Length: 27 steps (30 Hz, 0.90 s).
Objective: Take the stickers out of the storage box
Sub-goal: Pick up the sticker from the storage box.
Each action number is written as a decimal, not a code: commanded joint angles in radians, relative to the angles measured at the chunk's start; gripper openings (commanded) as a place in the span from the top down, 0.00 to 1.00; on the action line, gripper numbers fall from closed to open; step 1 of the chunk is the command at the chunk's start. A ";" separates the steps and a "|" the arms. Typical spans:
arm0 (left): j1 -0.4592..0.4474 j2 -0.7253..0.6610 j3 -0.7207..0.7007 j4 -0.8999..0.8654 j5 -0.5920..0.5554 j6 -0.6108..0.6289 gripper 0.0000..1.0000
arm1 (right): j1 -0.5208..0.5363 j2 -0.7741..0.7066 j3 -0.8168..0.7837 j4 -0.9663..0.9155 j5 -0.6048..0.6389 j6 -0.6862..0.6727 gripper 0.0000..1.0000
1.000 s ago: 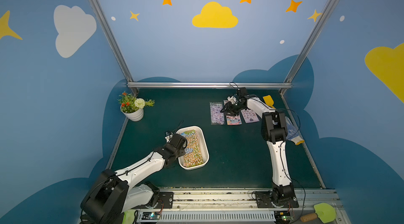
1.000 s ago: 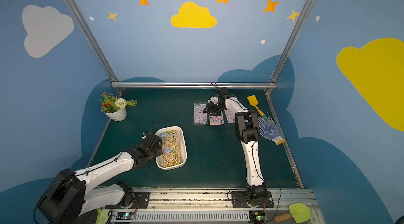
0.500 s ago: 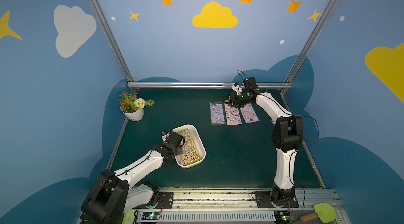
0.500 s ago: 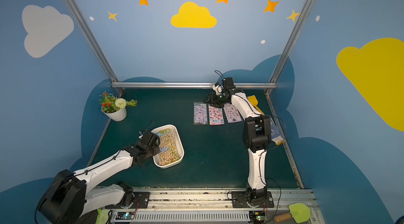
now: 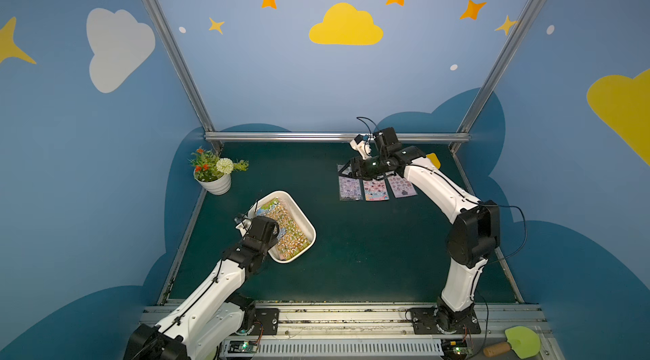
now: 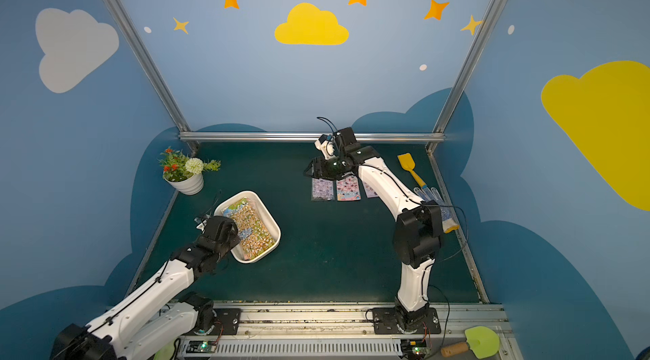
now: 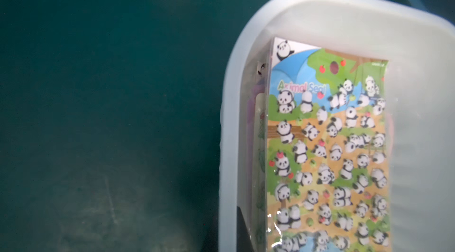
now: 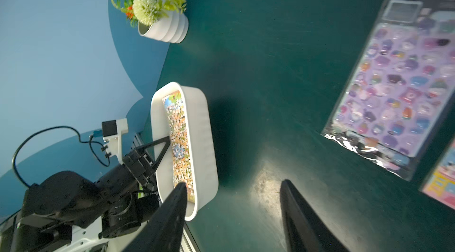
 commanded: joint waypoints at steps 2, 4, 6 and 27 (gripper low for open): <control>0.010 -0.044 -0.020 0.043 -0.063 -0.022 0.96 | 0.118 -0.003 0.074 -0.065 0.075 -0.048 0.44; 0.013 -0.049 -0.031 0.053 -0.080 -0.019 0.96 | 0.175 0.026 0.126 -0.099 0.111 -0.065 0.46; 0.019 -0.056 -0.052 0.073 -0.096 -0.023 0.96 | 0.221 0.060 0.173 -0.119 0.138 -0.075 0.47; 0.076 0.046 0.279 0.021 0.072 0.079 0.96 | 0.255 0.127 0.398 -0.236 0.112 -0.046 0.53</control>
